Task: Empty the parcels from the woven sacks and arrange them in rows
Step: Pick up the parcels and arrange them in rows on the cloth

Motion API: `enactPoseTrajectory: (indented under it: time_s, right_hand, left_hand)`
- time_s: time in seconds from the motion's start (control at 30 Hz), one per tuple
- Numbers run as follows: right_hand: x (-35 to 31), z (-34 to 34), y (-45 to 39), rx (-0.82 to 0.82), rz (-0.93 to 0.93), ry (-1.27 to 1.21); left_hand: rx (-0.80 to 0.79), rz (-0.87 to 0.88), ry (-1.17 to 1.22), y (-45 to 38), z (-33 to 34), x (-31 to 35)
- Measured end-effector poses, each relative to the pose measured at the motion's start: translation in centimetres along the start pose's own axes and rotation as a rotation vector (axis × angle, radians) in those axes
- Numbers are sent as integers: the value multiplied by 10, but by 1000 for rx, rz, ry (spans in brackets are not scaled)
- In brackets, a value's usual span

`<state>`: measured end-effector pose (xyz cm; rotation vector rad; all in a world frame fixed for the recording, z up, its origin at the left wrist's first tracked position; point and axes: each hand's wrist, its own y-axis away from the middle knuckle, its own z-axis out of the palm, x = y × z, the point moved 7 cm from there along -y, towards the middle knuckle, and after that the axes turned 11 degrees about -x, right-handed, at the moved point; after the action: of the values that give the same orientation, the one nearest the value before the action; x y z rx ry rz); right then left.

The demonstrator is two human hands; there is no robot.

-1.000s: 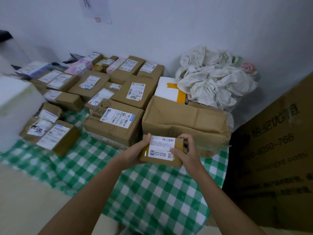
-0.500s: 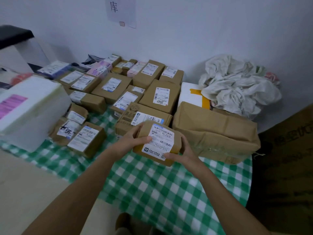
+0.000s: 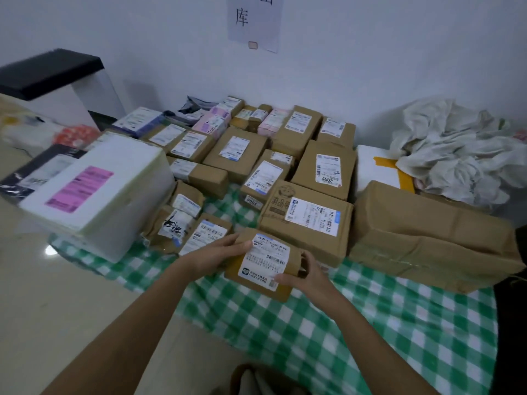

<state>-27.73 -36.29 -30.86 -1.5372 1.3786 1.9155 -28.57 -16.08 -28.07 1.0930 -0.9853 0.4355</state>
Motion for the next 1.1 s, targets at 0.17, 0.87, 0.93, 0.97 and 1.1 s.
enactPoseTrajectory:
  time_s: [0.17, 0.87, 0.93, 0.97, 1.1]
  right_hand:
    - [-1, 19, -13, -14, 34, 107]
    - [-137, 25, -149, 157, -39, 861]
    - [-136, 22, -161, 216, 12, 1005]
    - [-134, 21, -164, 235, 21, 1090]
    - [-122, 24, -182, 273, 120, 1245]
  left_hand:
    - [48, -13, 24, 6, -22, -15]
    - [310, 222, 79, -43, -161, 64]
    - [262, 160, 35, -60, -169, 58]
    - [244, 138, 30, -66, -169, 55]
    - [129, 25, -3, -93, -173, 38]
